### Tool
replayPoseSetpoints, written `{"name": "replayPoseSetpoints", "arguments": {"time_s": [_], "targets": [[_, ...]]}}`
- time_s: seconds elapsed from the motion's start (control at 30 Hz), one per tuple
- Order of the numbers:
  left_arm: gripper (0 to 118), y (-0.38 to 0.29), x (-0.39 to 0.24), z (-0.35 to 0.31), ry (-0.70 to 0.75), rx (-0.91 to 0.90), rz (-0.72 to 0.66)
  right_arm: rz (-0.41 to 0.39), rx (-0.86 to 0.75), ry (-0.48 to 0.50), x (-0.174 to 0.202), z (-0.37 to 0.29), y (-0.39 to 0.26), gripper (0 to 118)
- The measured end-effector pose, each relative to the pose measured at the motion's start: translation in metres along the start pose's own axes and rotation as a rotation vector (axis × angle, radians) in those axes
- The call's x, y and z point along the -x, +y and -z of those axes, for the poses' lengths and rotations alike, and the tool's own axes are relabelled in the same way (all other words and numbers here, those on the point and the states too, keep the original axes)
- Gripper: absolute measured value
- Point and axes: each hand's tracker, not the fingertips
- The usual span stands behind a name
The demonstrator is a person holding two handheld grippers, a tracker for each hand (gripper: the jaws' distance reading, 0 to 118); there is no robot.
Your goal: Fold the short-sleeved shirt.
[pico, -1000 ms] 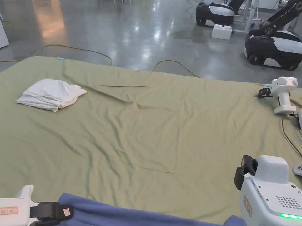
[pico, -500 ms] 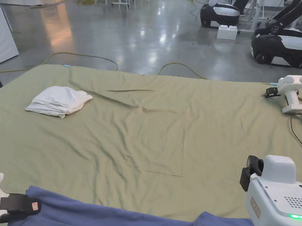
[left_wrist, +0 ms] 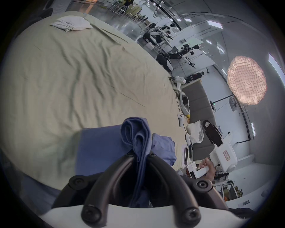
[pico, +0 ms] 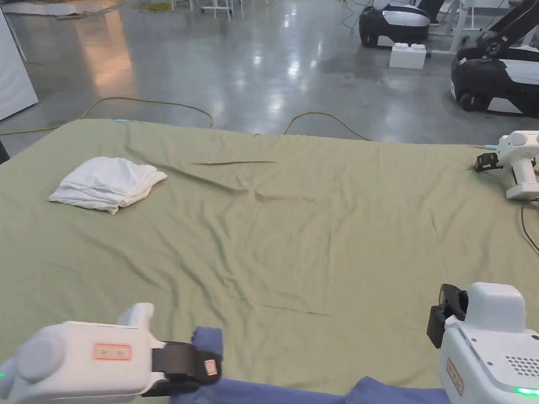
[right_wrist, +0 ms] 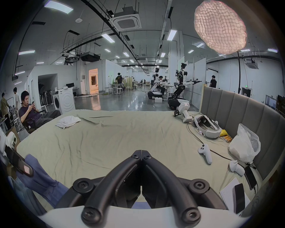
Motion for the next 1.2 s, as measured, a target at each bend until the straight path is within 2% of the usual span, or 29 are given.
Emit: {"name": "replayPoseSetpoints", "arguments": {"time_s": [0.13, 0.27, 0.33, 0.5, 0.63, 0.73, 0.77, 0.93, 0.97, 1.03, 1.1, 1.2], "targets": [[10, -0.01, -0.018, 0.062, 0.068, 0.097, 0.01, 0.011, 0.01, -0.012, -0.006, -0.001, -0.002, 0], [10, -0.016, -0.01, 0.116, 0.144, 0.156, -0.012, 0.012, 0.018, -0.026, -0.013, -0.003, -0.004, 0], [10, -0.027, -0.018, 0.132, 0.207, 0.175, -0.021, 0.015, 0.022, -0.033, -0.017, -0.004, -0.005, 0], [10, -0.039, -0.024, 0.153, 0.259, 0.19, -0.005, 0.017, 0.035, -0.044, -0.022, -0.003, -0.008, 0], [17, -0.037, -0.023, 0.156, 0.27, 0.19, -0.014, 0.017, 0.041, -0.045, -0.022, -0.002, -0.01, 0], [49, -0.037, -0.033, 0.148, 0.248, 0.191, 0.035, 0.016, 0.048, -0.044, -0.021, -0.001, -0.011, 0], [49, -0.036, -0.036, 0.142, 0.249, 0.187, 0.04, 0.016, 0.05, -0.043, -0.021, -0.001, -0.012, 0], [46, -0.025, -0.038, 0.104, 0.118, 0.119, -0.028, 0.013, 0.056, -0.044, -0.022, -0.002, -0.013, 0], [43, -0.023, -0.038, 0.098, 0.121, 0.105, -0.013, 0.015, 0.058, -0.045, -0.023, -0.002, -0.013, 0], [26, -0.02, -0.039, 0.094, 0.168, 0.073, 0.053, 0.022, 0.061, -0.044, -0.024, -0.002, -0.015, 0], [23, -0.021, -0.035, 0.101, 0.236, 0.095, 0.07, 0.023, 0.066, -0.043, -0.024, -0.001, -0.016, 0], [18, -0.032, -0.029, 0.127, 0.256, 0.181, 0.092, 0.02, 0.071, -0.042, -0.024, 0.0, -0.018, 0]]}}
